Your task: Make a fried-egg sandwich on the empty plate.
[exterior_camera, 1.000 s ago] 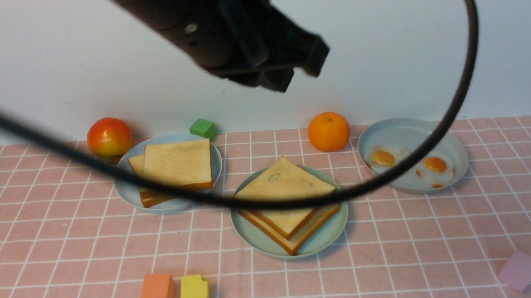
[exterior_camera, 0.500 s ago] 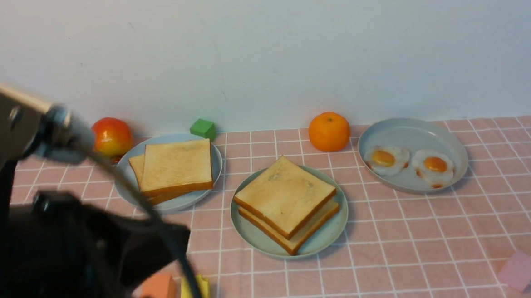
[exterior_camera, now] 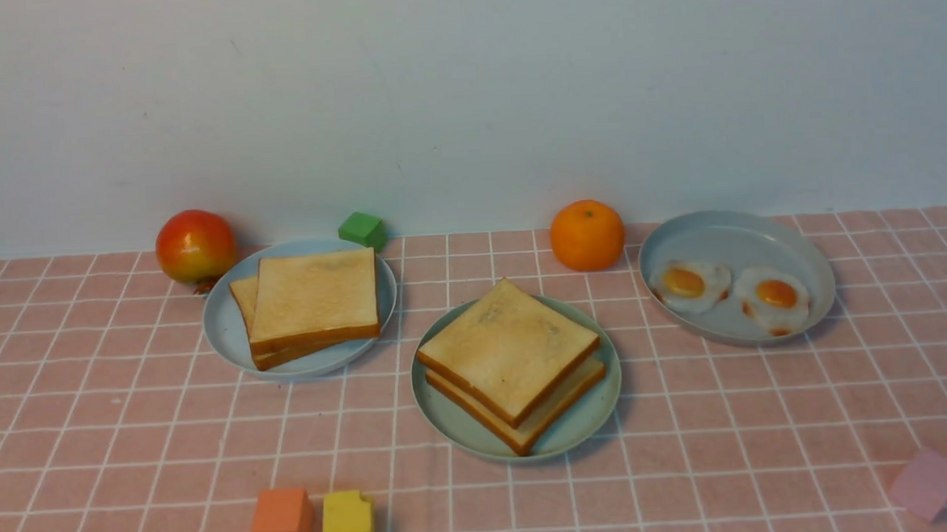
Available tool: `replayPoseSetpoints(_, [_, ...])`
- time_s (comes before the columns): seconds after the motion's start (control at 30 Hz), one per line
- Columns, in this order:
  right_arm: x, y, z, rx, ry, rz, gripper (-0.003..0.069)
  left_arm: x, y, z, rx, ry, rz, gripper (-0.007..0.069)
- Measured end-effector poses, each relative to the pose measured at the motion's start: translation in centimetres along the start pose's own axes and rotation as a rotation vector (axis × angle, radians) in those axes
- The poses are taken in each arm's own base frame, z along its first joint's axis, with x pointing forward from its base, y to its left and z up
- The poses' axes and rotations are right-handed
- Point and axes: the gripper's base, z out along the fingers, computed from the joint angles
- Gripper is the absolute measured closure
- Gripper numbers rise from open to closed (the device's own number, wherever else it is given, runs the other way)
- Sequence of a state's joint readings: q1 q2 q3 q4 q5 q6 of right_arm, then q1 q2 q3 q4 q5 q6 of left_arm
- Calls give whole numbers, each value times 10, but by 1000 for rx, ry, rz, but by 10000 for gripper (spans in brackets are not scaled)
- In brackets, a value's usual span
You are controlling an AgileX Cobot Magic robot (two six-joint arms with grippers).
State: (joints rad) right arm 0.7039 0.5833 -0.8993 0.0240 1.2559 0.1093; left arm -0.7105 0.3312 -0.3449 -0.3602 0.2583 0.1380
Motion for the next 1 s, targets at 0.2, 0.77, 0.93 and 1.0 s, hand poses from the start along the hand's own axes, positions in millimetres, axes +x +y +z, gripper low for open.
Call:
replayPoseSetpoints(0.2, [0,0,0,0,0,0,657,9,1,2,0,50,-4,613])
replayPoseSetpoints(0.77, [34,-28,8,357,-441,204,652,14,0,1,8,103,-4,613])
replayPoseSetpoints(0.93, [93,-46,74,529,-613,278,653,14,0,1,8,103,-4,613])
replayPoseSetpoints(1.0, [114,-50,98,538,-585,302,658,14,0,1,8,103,-4,613])
